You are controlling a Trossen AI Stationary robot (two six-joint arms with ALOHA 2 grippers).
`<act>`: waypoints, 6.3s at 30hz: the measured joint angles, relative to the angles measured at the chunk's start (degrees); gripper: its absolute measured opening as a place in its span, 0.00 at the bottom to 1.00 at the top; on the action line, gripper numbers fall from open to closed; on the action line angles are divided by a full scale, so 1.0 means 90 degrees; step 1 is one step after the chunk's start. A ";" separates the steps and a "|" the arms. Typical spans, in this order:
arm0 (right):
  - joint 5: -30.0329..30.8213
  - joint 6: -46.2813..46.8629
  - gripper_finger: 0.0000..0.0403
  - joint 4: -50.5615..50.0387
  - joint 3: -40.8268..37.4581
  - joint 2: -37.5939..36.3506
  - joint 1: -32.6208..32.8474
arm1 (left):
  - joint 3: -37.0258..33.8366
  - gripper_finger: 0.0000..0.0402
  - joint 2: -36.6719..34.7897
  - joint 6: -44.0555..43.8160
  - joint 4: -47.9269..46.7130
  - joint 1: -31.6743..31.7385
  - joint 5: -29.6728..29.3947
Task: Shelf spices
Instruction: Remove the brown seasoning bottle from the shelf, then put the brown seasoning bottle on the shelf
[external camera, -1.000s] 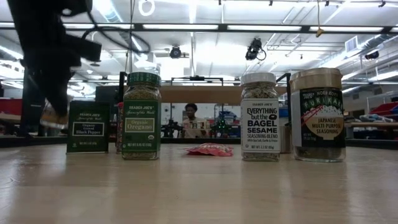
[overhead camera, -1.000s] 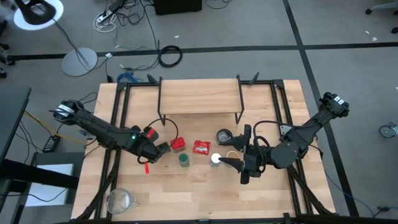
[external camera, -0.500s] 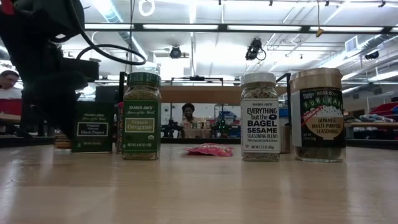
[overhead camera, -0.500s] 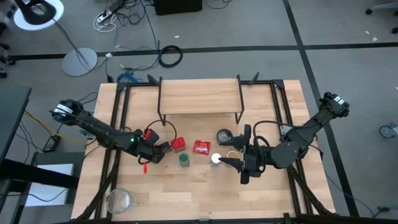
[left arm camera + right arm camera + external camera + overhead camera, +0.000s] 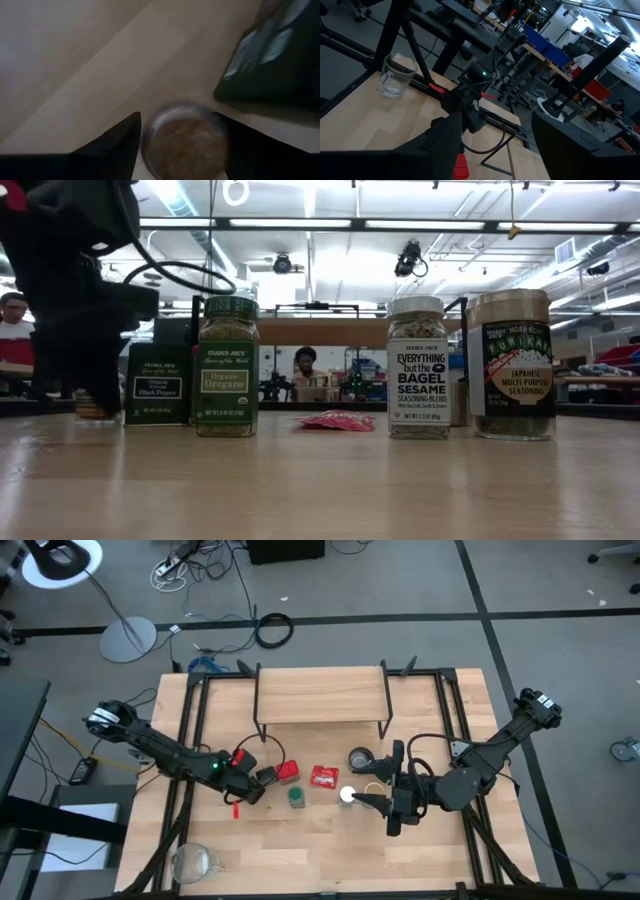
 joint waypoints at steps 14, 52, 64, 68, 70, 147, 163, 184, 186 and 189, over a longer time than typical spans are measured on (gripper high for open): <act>-0.0001 0.0015 0.60 -0.0002 0.0000 0.0000 -0.0013 | 0.0000 0.61 -0.0070 -0.0167 0.0062 -0.0002 -0.0113; -0.0053 0.0121 0.60 0.0000 0.0000 0.0001 -0.0097 | 0.0022 0.61 -0.2856 0.2153 0.2600 0.0002 -0.1793; -0.0051 0.0308 0.60 0.0002 0.0000 0.0000 -0.0097 | 0.0019 0.57 -0.2412 0.3965 0.5182 0.0002 -0.1764; -0.0051 0.0335 0.60 0.0005 0.0000 0.0001 -0.0097 | 0.0016 0.57 -0.2268 0.4705 0.6218 0.0002 -0.1254; -0.0051 0.0333 0.60 0.0007 0.0000 0.0000 -0.0097 | 0.0012 0.57 -0.2249 0.5175 0.6911 -0.0002 -0.0847; -0.0048 0.0447 0.60 0.0177 0.0000 0.0002 -0.0248 | 0.1282 0.59 -0.0121 0.4366 -0.1517 0.0019 0.0256; -0.0048 0.0444 0.60 0.0177 0.0000 0.0002 -0.0243 | 0.1282 0.58 -0.0119 0.4633 -0.1453 0.0402 0.0513; -0.0051 0.0442 0.60 0.0172 0.0000 0.0000 -0.0243 | 0.1282 0.58 -0.0119 0.4670 -0.1453 0.0437 0.0757; -0.0051 0.0442 0.60 0.0172 0.0000 0.0000 -0.0243 | 0.1282 0.58 -0.0119 0.4684 -0.1455 0.0437 0.0760; -0.0051 0.0442 0.60 0.0170 0.0000 0.0001 -0.0243 | 0.1282 0.58 -0.0121 0.4686 -0.1463 0.0437 0.0760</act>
